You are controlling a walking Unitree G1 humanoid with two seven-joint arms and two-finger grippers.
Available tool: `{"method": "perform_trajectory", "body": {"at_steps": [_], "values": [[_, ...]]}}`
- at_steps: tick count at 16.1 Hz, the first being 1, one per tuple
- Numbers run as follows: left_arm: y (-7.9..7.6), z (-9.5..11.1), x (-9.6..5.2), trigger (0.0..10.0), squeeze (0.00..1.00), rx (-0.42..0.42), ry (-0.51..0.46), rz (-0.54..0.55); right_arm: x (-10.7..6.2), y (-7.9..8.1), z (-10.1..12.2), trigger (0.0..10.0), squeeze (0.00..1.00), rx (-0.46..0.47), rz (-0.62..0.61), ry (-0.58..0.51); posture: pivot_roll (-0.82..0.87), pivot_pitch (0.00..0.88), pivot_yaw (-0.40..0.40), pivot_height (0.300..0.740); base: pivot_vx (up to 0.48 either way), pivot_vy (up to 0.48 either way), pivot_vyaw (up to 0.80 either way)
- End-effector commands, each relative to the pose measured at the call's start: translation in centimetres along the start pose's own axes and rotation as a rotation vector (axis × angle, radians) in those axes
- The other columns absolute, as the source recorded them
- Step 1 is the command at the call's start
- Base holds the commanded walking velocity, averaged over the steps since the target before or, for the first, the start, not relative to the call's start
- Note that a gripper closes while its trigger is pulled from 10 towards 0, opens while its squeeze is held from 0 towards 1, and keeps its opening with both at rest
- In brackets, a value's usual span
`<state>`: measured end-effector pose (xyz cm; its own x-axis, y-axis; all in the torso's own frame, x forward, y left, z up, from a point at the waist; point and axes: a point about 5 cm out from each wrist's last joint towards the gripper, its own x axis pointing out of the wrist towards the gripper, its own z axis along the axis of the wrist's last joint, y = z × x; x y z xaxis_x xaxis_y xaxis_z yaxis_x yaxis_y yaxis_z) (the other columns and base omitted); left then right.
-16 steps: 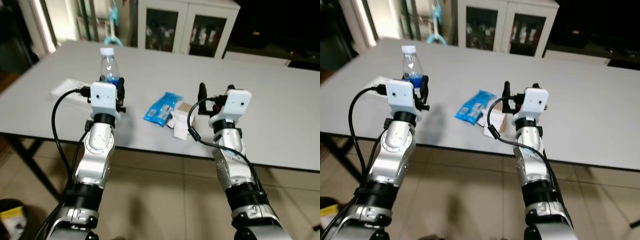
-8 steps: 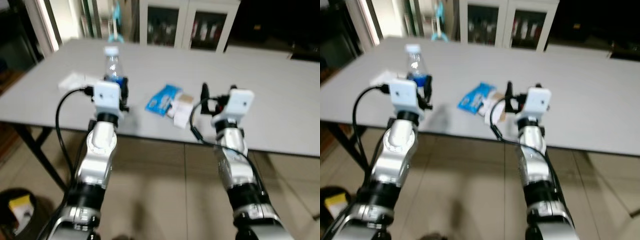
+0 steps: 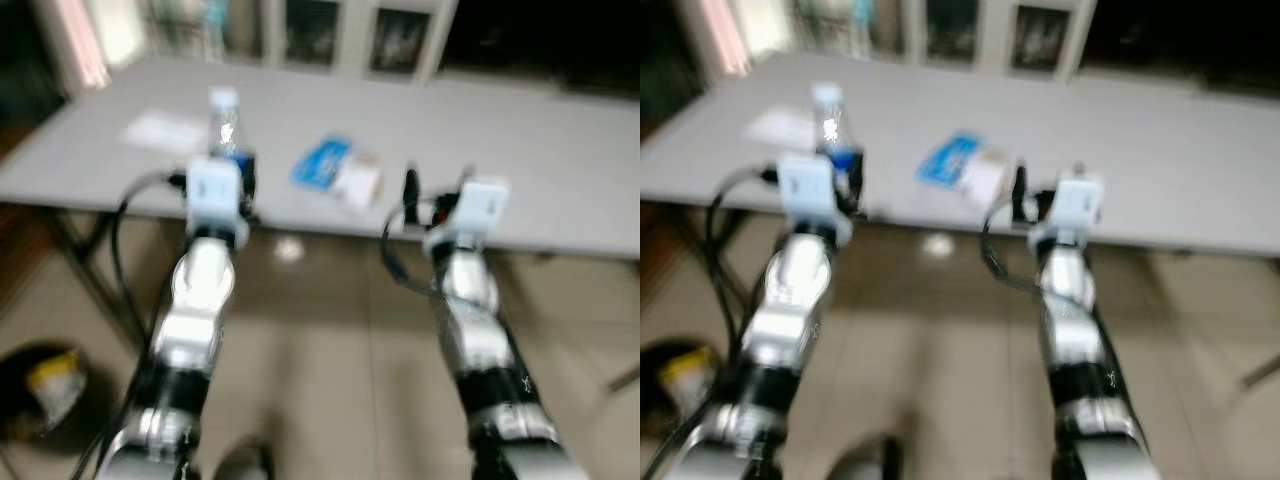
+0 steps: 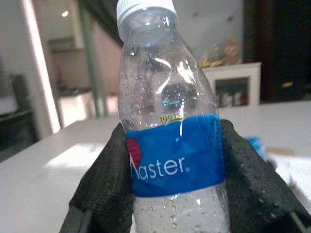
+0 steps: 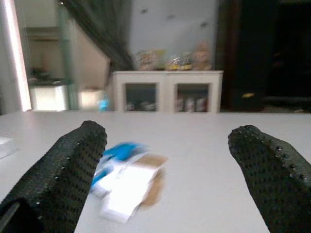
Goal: Picking trash to rubbish bin
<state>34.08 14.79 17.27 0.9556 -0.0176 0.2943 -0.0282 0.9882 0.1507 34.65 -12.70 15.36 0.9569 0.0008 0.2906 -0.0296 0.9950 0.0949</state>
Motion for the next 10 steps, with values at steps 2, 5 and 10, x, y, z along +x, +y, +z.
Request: {"method": "perform_trajectory", "body": {"at_steps": [2, 5, 10], "values": [[-0.65, 0.85, 0.49, 10.0, 0.00, -0.002, -0.029, -0.024, 0.02, -0.65, 0.06, 10.0, 0.00, -0.007, -0.015, 0.003, 0.02, 0.033, -0.057, 0.740, -0.345, 0.000, 0.00], [-0.78, 0.51, 0.56, 10.0, 0.00, 0.008, 0.000, -0.022, 0.01, -0.68, 0.06, 10.0, 0.00, -0.008, -0.016, 0.005, 0.01, 0.036, -0.057, 0.740, 0.000, 0.000, 0.00], [-0.80, 0.30, 0.59, 10.0, 0.00, -0.007, 0.018, -0.020, 0.01, -0.67, -0.09, 10.0, 0.00, -0.005, -0.011, 0.017, 0.01, 0.046, -0.061, 0.740, 0.000, 0.000, 0.00]]}}
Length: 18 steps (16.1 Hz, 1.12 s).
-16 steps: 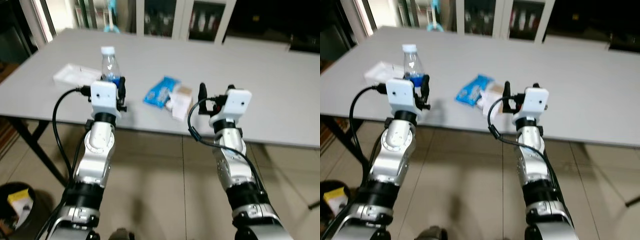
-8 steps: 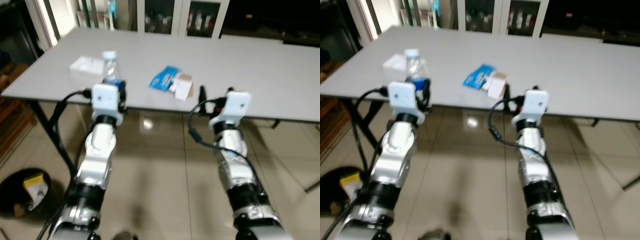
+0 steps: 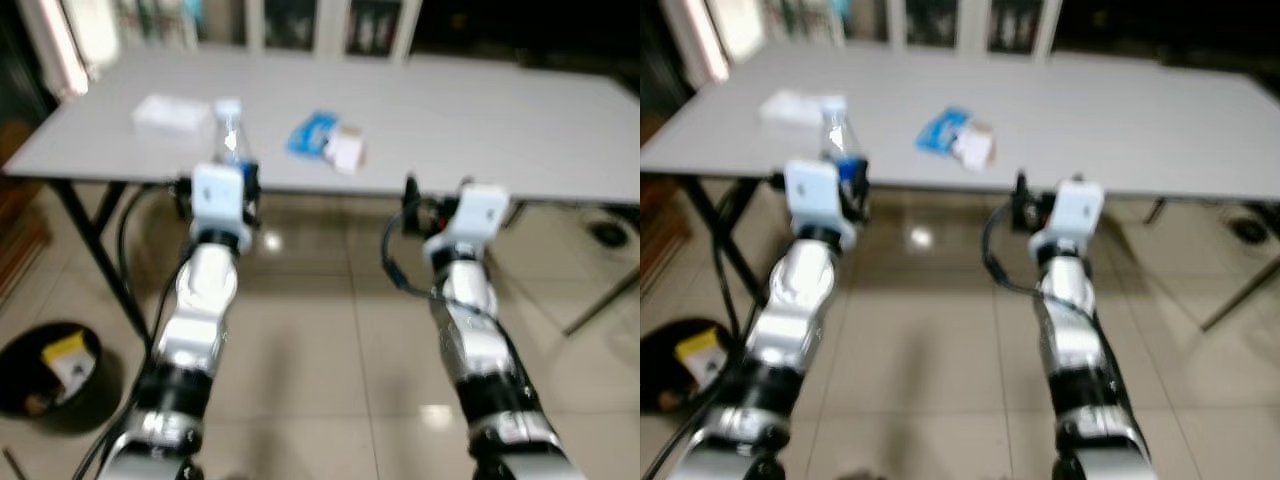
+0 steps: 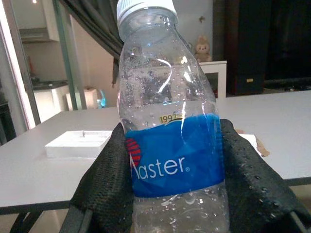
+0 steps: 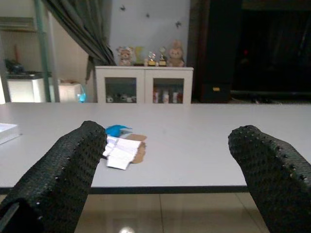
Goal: Picking trash to rubbish bin
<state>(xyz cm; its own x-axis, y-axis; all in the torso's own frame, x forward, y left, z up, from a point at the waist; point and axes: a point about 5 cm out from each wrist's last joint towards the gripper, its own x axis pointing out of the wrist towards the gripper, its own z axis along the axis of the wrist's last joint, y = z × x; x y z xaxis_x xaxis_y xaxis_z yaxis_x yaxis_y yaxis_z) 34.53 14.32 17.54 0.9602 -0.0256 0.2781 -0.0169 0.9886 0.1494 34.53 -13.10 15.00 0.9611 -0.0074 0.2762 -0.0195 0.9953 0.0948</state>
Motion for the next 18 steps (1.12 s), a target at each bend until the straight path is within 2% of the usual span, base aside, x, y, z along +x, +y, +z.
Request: {"method": "perform_trajectory", "body": {"at_steps": [1, 2, 4, 7, 10, 11, 12, 14, 15, 16, 18], "values": [[-0.3, -0.1, 0.1, 10.0, 0.00, -0.016, 0.027, -0.007, 0.2, -0.2, 0.1, 10.0, 0.00, -0.001, 0.004, 0.012, 0.02, 0.047, -0.063, 0.740, 0.000, 0.000, 0.00], [-0.3, -0.3, 0.1, 10.0, 0.00, -0.018, 0.040, -0.007, 0.2, -0.2, 0.0, 10.0, 0.00, -0.001, 0.007, 0.018, 0.02, 0.048, -0.063, 0.740, 0.000, 0.000, 0.00], [0.0, -2.2, -0.2, 10.0, 0.00, -0.025, 0.128, 0.011, -0.1, -0.3, -1.3, 10.0, 0.00, 0.020, 0.010, 0.094, 0.02, 0.047, -0.063, 0.740, 0.000, 0.000, 0.00], [0.7, -5.7, -1.9, 10.0, 0.00, 0.020, 0.256, -0.010, -1.4, -1.7, -3.9, 10.0, 0.00, 0.032, -0.040, 0.223, 0.01, 0.051, -0.065, 0.740, 0.000, 0.000, 0.00], [1.0, -9.5, -4.4, 10.0, 0.00, 0.053, 0.429, -0.076, -3.6, -3.0, -7.3, 10.0, 0.00, 0.038, -0.058, 0.427, 0.01, 0.053, -0.066, 0.740, 0.000, 0.000, 0.00], [1.1, -11.1, -5.8, 10.0, 0.00, 0.082, 0.512, -0.105, -4.8, -3.2, -8.9, 10.0, 0.00, 0.016, -0.036, 0.532, 0.01, 0.052, -0.067, 0.740, 0.000, 0.000, 0.00], [1.3, -14.3, -9.0, 10.0, 0.00, 0.121, 0.680, -0.150, -7.4, -3.6, -11.5, 10.0, 0.00, -0.023, 0.001, 0.697, 0.01, 0.052, -0.068, 0.740, 0.000, 0.000, 0.00], [2.1, -17.8, -14.4, 10.0, 0.00, 0.154, 0.915, -0.175, -11.3, -4.7, -14.1, 10.0, 0.00, 0.001, -0.059, 0.890, 0.00, 0.050, -0.065, 0.740, 0.000, 0.000, 0.00], [2.4, -18.5, -16.1, 10.0, 0.00, 0.136, 0.970, -0.168, -12.9, -5.1, -15.0, 10.0, 0.00, -0.047, -0.058, 0.967, 0.01, 0.049, -0.068, 0.740, 0.000, 0.000, 0.00], [2.4, -18.6, -16.4, 10.0, 0.00, 0.131, 0.979, -0.167, -13.3, -5.2, -15.1, 10.0, 0.00, -0.059, -0.055, 0.982, 0.01, 0.049, -0.068, 0.740, 0.000, 0.000, 0.00], [2.9, -19.6, -19.0, 10.0, 0.00, 0.127, 1.088, -0.134, -16.8, -5.4, -16.5, 10.0, 0.00, -0.044, -0.052, 1.116, 0.03, 0.050, -0.077, 0.740, 0.000, 0.000, 0.00]]}}
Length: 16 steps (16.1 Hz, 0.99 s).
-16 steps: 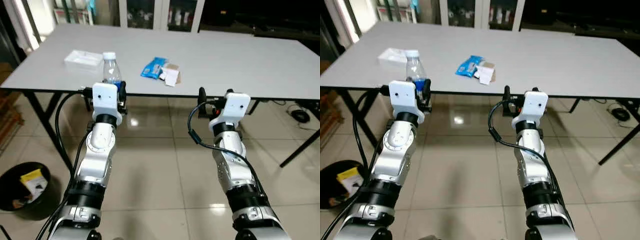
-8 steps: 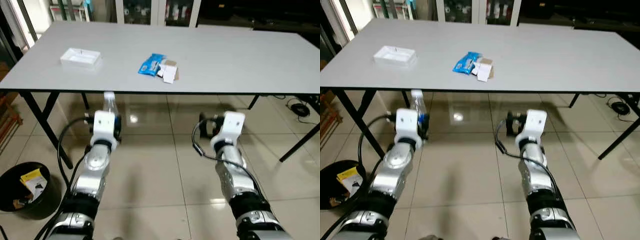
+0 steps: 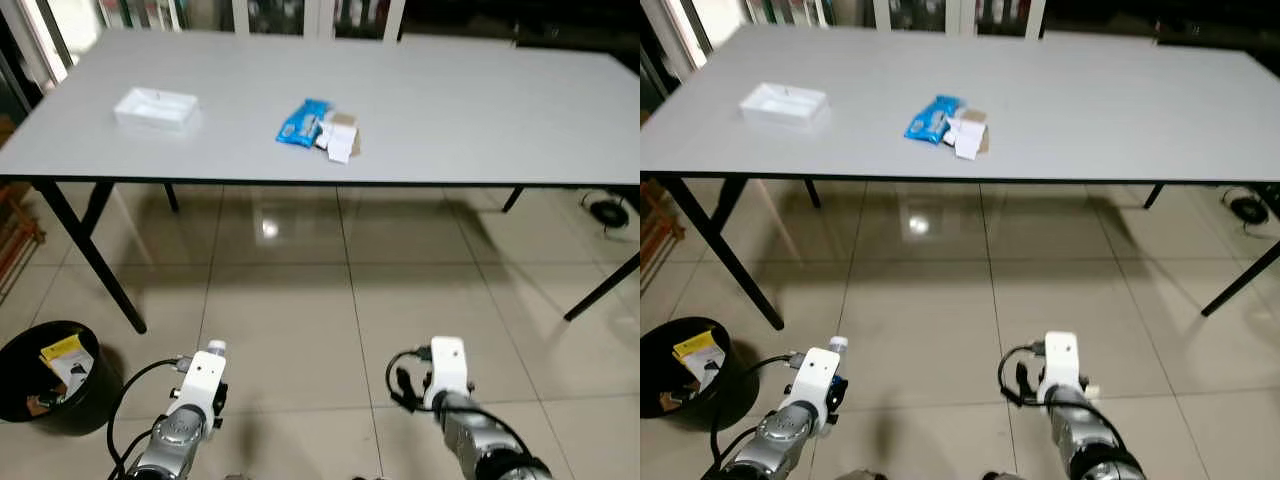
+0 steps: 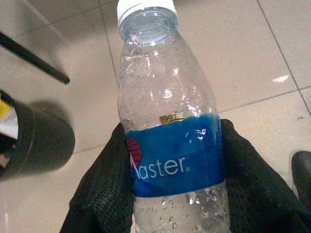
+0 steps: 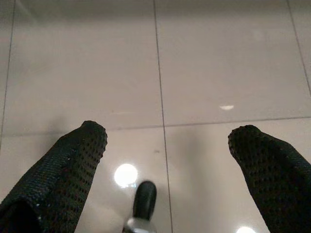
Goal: Picking trash to rubbish bin
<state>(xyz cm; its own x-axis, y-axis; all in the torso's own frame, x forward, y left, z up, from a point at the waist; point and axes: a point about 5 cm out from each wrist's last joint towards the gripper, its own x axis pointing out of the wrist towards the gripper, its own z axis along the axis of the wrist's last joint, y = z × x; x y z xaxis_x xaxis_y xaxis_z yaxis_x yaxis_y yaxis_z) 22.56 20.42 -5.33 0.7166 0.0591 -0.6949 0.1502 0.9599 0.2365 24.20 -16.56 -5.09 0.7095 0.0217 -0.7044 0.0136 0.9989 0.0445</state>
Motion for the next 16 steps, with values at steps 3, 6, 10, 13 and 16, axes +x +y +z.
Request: {"method": "perform_trajectory", "body": {"at_steps": [3, 6, 10, 13, 16], "values": [[-0.3, -2.2, -0.4, 10.0, 0.00, -0.056, 0.087, 0.012, -0.5, -0.2, -2.8, 10.0, 0.00, 0.016, -0.001, 0.093, 0.02, 0.045, -0.076, 0.740, 0.000, 0.000, 0.00], [-0.2, -2.8, -0.6, 10.0, 0.00, -0.076, 0.095, 0.021, -0.7, -0.1, -3.6, 10.0, 0.00, 0.020, 0.006, 0.114, 0.03, 0.043, -0.079, 0.740, 0.000, 0.000, 0.00], [-0.2, -3.2, -0.7, 10.0, 0.00, -0.074, 0.105, 0.028, -1.1, -0.1, -4.9, 10.0, 0.00, -0.033, 0.019, 0.158, 0.03, 0.038, -0.077, 0.740, 0.000, 0.000, 0.00], [-0.4, -3.6, -0.8, 10.0, 0.00, -0.063, 0.125, 0.034, -1.2, -0.2, -5.3, 10.0, 0.00, -0.060, 0.026, 0.163, 0.03, 0.033, -0.075, 0.740, 0.000, 0.000, 0.00], [-0.5, -3.6, -0.8, 10.0, 0.00, -0.068, 0.120, 0.030, -1.4, -0.3, -5.7, 10.0, 0.00, -0.086, 0.027, 0.180, 0.03, 0.025, -0.074, 0.740, 0.000, 0.000, 0.80]]}}
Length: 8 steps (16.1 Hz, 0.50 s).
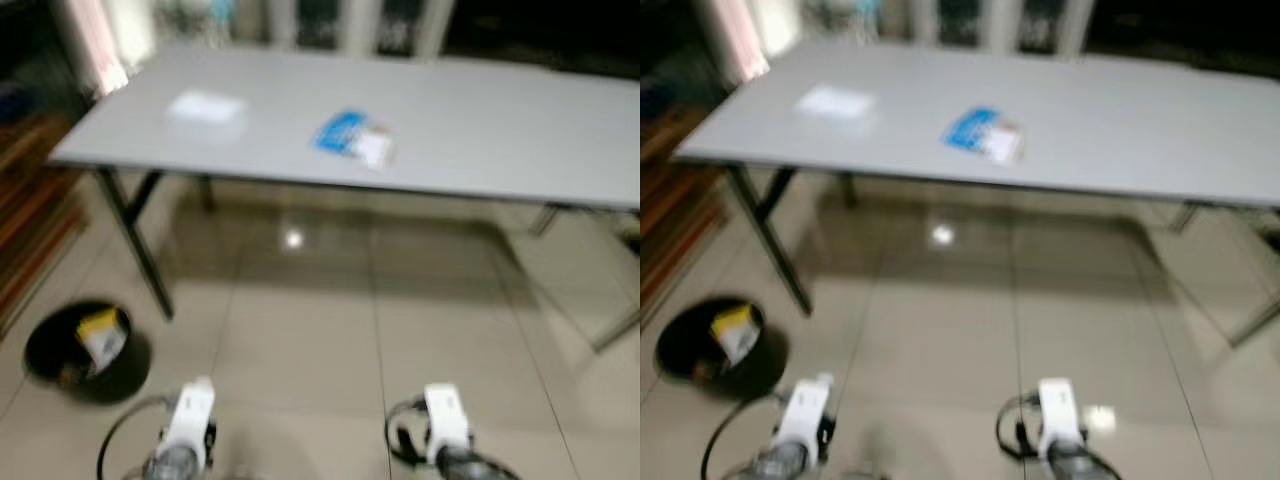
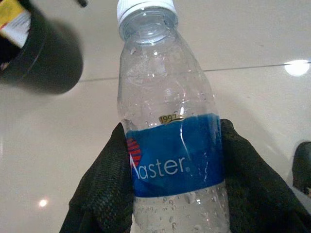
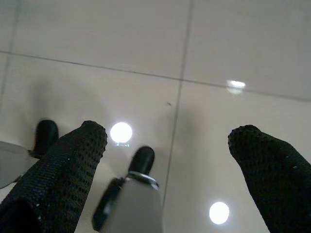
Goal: Picking trash to rubbish bin
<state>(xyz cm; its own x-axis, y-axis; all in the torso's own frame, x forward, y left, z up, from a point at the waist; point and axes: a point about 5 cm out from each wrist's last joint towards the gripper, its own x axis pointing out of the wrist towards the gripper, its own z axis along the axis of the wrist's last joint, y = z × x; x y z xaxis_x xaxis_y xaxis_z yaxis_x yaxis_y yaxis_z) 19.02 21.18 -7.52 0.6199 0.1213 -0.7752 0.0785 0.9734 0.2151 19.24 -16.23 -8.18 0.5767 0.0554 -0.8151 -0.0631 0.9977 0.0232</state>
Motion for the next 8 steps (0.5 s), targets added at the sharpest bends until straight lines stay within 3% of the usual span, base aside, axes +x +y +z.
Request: {"method": "perform_trajectory", "body": {"at_steps": [1, 8], "values": [[-0.25, 0.50, 0.08, 10.0, 0.00, 0.001, -0.017, -0.001, -0.05, -0.33, -0.09, 10.0, 0.00, -0.016, 0.000, 0.005, 0.03, 0.023, -0.075, 0.740, 0.000, 0.000, 0.80], [-0.16, 0.36, 0.05, 10.0, 0.00, -0.002, -0.017, 0.004, -0.04, -0.05, -0.13, 10.0, 0.00, -0.032, 0.015, 0.003, 0.03, 0.014, -0.075, 0.740, 0.000, 0.000, 0.80]]}}
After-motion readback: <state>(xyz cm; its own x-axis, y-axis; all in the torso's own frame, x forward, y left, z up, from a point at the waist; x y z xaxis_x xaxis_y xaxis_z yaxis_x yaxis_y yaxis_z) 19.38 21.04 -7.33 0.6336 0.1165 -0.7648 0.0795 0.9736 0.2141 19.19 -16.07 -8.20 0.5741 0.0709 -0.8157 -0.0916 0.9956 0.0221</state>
